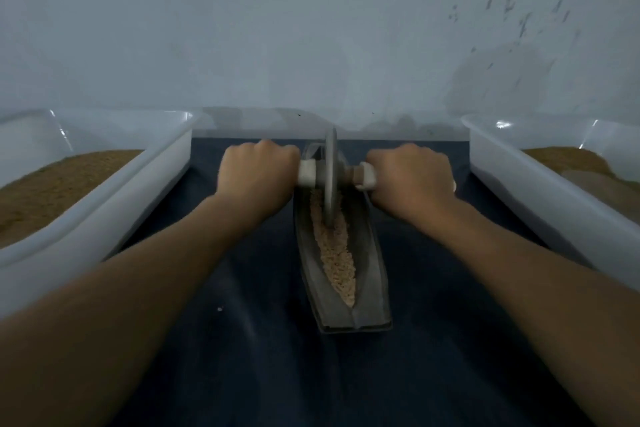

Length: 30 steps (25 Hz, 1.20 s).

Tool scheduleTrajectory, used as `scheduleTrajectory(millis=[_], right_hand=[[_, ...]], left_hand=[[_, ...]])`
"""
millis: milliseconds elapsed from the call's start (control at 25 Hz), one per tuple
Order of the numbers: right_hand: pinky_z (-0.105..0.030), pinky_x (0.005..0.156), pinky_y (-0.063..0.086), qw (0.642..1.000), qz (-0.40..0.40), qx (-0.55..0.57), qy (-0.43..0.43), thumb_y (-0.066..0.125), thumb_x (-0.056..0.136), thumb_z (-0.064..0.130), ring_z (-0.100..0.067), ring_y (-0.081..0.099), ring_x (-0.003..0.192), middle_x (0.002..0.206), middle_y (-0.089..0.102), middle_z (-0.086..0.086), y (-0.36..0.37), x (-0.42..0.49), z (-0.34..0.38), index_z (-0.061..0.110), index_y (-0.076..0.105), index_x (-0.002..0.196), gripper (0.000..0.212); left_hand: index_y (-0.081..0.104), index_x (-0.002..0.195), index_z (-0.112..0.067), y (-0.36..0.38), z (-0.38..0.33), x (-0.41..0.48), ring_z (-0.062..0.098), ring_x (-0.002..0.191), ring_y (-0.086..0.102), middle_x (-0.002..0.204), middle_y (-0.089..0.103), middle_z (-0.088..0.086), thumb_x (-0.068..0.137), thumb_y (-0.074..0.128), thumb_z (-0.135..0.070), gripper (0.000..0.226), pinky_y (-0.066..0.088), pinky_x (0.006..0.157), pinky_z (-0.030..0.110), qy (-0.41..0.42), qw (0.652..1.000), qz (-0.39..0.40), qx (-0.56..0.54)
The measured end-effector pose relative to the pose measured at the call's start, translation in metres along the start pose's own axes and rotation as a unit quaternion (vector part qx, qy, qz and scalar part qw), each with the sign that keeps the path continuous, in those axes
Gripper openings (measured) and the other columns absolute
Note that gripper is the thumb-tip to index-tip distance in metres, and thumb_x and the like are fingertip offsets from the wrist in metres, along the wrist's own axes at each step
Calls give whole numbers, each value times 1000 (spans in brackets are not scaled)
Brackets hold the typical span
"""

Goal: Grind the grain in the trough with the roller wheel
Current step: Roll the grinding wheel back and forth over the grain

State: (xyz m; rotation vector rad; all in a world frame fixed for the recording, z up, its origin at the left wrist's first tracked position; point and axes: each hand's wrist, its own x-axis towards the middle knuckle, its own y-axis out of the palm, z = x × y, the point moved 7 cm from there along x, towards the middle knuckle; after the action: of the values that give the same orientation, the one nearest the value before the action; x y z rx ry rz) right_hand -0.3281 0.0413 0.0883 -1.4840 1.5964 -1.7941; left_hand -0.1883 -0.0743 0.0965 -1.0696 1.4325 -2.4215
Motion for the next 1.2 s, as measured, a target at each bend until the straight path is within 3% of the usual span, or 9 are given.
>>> scheduleTrajectory(millis=[120,240,400,600,680,800,920,1080,1200], right_hand=[[-33,63,40,997,67,22,13,63,85,27,-28,60,80,87,63,0,8,17,-3,28,55,85,8],[-24,47,18,996,-69,-16,-51,62,74,34,-23,43,55,64,43,8,-12,-37,-5,28,42,73,21],[-18,51,7,991,-124,8,-50,58,63,41,-21,31,45,56,30,10,-19,-67,-14,36,30,73,30],[-31,63,45,1000,23,1,-6,65,88,35,-28,63,81,88,64,-1,-5,23,7,27,59,89,10],[-34,67,48,998,56,0,2,64,89,34,-29,65,86,90,63,-1,-2,27,3,28,61,89,6],[-25,46,28,997,-53,-1,-59,63,76,31,-18,44,54,63,41,11,-16,-33,0,31,34,70,29],[-18,47,16,983,-149,26,-103,52,66,37,-18,31,45,58,22,12,-27,-71,-11,33,30,74,24],[-26,53,30,1000,-13,-6,-17,67,81,31,-23,49,63,68,47,9,-9,2,-3,29,51,79,16],[-33,65,41,995,84,32,31,64,88,29,-26,60,83,90,64,0,7,30,-5,29,63,93,5]], left_hand=[[55,91,-18,5,0,14,32,77,62,82,57,4,90,58,-16,3,37,59,35,-4,999,39,-5],[36,73,-21,-16,-4,-37,24,45,36,58,34,-3,68,71,-16,35,16,46,25,55,996,-66,-7],[26,72,-23,-22,-4,-60,16,44,17,56,24,-6,56,66,-17,44,5,52,18,102,986,-118,-56],[57,92,-20,12,9,15,30,74,59,86,61,5,90,57,-20,2,41,61,36,-28,998,42,-41],[61,97,-22,20,12,21,32,82,62,91,62,6,89,58,-23,9,44,64,38,-28,995,82,-53],[40,73,-25,0,5,-33,22,47,36,58,33,-7,73,66,-29,26,19,45,26,55,997,-35,-31],[25,71,-27,-10,12,-64,20,39,25,52,34,-8,64,57,-31,33,6,51,20,86,990,-105,-49],[62,87,-21,7,12,-3,32,69,62,79,61,5,83,64,-28,8,35,55,34,-9,1000,12,-12],[66,104,-21,12,10,29,32,88,65,98,63,8,90,59,-27,16,40,64,36,-20,997,74,-18]])
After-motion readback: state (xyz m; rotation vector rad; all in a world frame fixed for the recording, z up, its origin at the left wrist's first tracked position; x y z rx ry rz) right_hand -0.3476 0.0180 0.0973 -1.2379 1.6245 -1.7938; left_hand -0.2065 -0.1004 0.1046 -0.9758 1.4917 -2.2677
